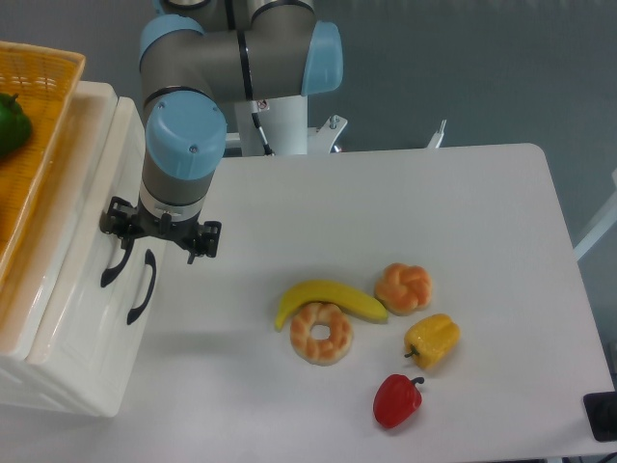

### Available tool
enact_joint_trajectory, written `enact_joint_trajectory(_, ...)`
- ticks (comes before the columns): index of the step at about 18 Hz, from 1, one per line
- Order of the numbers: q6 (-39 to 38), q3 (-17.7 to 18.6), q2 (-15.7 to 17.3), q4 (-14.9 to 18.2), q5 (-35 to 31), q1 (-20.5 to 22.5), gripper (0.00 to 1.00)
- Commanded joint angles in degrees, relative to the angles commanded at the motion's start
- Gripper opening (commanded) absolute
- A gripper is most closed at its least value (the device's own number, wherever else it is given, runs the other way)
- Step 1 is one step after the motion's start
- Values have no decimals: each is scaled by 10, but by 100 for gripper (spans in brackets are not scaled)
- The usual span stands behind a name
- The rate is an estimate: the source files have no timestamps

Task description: Slide open the top white drawer

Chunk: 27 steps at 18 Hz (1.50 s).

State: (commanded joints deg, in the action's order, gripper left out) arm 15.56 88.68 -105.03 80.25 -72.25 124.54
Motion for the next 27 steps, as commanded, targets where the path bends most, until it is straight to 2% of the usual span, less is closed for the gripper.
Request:
enact_joint_trajectory(8, 3, -1, 4, -1, -3, 1, 100)
enact_joint_trajectory(11, 4, -3, 5, 0, -32, 0, 100)
enact_joint_trajectory(27, 18, -6, 4, -2, -33, 15, 100)
